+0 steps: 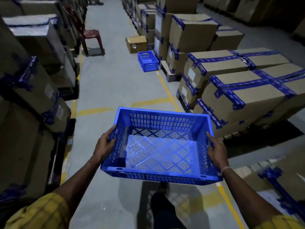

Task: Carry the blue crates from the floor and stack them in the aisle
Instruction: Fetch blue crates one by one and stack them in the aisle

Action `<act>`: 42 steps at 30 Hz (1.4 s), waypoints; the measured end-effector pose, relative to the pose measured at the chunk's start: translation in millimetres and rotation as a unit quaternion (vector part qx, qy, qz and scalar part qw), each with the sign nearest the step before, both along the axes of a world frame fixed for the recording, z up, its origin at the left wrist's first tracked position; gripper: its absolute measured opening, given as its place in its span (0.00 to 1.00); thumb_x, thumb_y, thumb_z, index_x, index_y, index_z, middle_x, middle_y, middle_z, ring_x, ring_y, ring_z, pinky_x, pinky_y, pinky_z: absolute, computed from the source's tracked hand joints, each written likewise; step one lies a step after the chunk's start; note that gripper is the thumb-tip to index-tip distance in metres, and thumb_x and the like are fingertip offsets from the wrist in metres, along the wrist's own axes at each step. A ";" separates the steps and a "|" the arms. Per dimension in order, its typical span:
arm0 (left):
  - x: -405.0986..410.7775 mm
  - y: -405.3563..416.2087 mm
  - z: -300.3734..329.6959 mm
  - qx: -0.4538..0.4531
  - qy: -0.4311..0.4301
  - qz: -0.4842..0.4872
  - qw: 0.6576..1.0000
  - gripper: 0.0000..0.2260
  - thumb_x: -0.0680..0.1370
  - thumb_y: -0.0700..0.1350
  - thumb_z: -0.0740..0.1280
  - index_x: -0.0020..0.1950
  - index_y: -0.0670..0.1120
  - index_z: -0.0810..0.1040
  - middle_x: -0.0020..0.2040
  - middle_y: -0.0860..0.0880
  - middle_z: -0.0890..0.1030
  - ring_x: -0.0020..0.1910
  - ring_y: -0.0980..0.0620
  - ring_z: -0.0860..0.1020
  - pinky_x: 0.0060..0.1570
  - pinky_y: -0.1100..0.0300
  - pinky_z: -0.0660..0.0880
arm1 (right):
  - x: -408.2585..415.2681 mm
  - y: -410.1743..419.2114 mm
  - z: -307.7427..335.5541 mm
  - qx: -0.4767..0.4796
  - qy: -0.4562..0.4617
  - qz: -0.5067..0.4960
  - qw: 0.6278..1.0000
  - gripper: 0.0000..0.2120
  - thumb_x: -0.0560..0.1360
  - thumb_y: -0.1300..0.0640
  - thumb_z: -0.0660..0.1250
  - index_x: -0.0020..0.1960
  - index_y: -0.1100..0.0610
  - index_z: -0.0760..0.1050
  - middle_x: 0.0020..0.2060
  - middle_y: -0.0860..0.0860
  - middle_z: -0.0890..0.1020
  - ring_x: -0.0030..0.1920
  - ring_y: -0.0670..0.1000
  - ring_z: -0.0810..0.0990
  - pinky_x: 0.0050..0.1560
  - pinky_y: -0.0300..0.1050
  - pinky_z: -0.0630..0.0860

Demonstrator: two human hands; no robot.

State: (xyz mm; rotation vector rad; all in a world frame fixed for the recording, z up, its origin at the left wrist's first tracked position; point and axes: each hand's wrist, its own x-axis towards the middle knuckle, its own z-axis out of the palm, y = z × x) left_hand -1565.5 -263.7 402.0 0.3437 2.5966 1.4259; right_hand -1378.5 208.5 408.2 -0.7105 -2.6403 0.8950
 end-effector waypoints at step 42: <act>-918.2 60.6 21.0 -0.030 0.010 0.096 0.995 0.24 0.78 0.38 0.63 0.66 0.63 0.73 0.52 0.50 0.84 0.46 0.48 0.83 0.48 0.51 0.78 | -972.8 65.7 3.2 -0.006 -0.006 0.032 0.999 0.27 0.78 0.68 0.61 0.74 0.51 0.71 0.47 0.60 0.73 0.42 0.54 0.72 0.56 0.47 0.70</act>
